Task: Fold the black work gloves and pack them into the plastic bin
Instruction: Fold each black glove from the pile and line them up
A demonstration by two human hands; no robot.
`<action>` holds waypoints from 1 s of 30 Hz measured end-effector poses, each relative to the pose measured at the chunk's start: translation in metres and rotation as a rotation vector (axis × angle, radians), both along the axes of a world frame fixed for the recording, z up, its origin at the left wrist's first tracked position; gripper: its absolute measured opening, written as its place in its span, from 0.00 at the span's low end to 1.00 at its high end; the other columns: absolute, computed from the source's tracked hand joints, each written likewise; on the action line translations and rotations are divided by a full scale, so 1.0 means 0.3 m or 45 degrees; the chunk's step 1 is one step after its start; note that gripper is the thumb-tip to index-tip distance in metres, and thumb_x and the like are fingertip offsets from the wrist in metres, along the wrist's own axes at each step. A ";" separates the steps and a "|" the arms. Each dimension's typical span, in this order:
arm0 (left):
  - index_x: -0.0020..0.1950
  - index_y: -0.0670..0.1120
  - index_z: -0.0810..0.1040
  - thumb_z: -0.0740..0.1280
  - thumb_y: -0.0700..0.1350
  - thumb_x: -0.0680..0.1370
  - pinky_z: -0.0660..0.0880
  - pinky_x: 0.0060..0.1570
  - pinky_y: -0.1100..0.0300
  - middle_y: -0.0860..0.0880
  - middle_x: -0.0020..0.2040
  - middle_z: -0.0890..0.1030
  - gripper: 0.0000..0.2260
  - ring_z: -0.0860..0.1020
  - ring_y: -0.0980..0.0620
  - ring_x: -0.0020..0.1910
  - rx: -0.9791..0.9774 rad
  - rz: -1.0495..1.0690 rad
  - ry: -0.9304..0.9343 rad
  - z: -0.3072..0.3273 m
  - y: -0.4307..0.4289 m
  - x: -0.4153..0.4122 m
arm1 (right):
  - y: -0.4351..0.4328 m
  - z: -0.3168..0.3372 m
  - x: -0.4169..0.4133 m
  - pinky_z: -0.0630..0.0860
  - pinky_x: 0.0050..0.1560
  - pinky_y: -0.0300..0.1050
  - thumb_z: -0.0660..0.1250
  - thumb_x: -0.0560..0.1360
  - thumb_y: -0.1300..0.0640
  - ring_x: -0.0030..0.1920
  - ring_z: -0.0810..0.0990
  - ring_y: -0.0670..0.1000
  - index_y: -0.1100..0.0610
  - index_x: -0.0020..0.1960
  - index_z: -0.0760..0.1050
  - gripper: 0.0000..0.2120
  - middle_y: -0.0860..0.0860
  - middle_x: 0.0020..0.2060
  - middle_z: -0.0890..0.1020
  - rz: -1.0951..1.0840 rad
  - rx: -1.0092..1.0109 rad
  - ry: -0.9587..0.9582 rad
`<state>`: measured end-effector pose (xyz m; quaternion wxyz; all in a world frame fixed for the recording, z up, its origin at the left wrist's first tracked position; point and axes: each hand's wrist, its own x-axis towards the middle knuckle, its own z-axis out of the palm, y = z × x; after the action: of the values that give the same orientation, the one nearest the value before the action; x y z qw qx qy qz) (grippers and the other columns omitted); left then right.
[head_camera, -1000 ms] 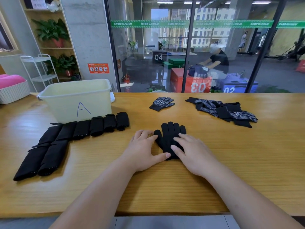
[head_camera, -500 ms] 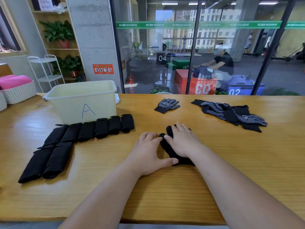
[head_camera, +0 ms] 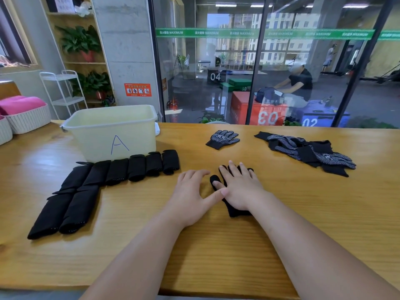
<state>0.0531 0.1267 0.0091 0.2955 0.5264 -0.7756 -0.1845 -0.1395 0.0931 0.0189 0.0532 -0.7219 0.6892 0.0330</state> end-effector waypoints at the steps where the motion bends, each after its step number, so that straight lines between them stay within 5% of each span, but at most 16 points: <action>1: 0.80 0.56 0.68 0.61 0.80 0.74 0.67 0.76 0.50 0.59 0.74 0.70 0.42 0.61 0.56 0.77 -0.002 -0.003 0.005 -0.001 -0.001 0.000 | 0.001 -0.007 0.002 0.41 0.84 0.62 0.43 0.84 0.30 0.85 0.36 0.58 0.44 0.86 0.37 0.36 0.49 0.85 0.36 0.018 0.002 -0.004; 9: 0.79 0.56 0.69 0.59 0.81 0.73 0.67 0.76 0.48 0.58 0.74 0.71 0.43 0.62 0.55 0.76 -0.009 -0.018 -0.023 0.000 0.006 0.001 | -0.022 -0.003 0.008 0.39 0.83 0.63 0.40 0.81 0.26 0.85 0.35 0.58 0.41 0.86 0.37 0.38 0.48 0.85 0.36 -0.006 0.044 -0.044; 15: 0.78 0.56 0.71 0.63 0.74 0.78 0.68 0.75 0.51 0.59 0.73 0.71 0.34 0.64 0.57 0.75 -0.080 -0.064 -0.047 -0.002 0.006 0.005 | 0.080 0.017 -0.038 0.41 0.84 0.59 0.41 0.85 0.33 0.85 0.39 0.51 0.39 0.86 0.46 0.31 0.45 0.86 0.42 0.075 -0.178 -0.268; 18: 0.76 0.57 0.74 0.65 0.71 0.80 0.67 0.77 0.49 0.60 0.74 0.72 0.30 0.67 0.58 0.75 -0.107 -0.142 -0.140 -0.007 -0.001 -0.003 | 0.134 0.008 -0.112 0.42 0.85 0.58 0.43 0.85 0.32 0.86 0.43 0.49 0.42 0.86 0.48 0.33 0.44 0.86 0.44 0.020 -0.172 -0.193; 24: 0.75 0.56 0.77 0.63 0.74 0.78 0.56 0.83 0.50 0.62 0.75 0.74 0.32 0.68 0.60 0.76 -0.191 -0.196 -0.324 -0.024 0.002 -0.011 | 0.187 -0.041 -0.174 0.43 0.85 0.56 0.43 0.81 0.26 0.85 0.39 0.45 0.35 0.85 0.45 0.35 0.41 0.86 0.43 0.118 -0.115 -0.315; 30: 0.78 0.57 0.73 0.62 0.77 0.76 0.55 0.83 0.47 0.59 0.81 0.68 0.36 0.60 0.57 0.82 -0.144 -0.154 -0.371 -0.011 0.010 -0.004 | 0.235 -0.021 -0.250 0.44 0.85 0.54 0.49 0.78 0.24 0.85 0.43 0.45 0.33 0.84 0.52 0.36 0.37 0.85 0.48 0.190 -0.072 -0.351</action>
<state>0.0519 0.1297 0.0057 0.1975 0.4826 -0.8496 -0.0796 -0.2147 0.1636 0.0126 0.1243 -0.7700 0.6204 -0.0822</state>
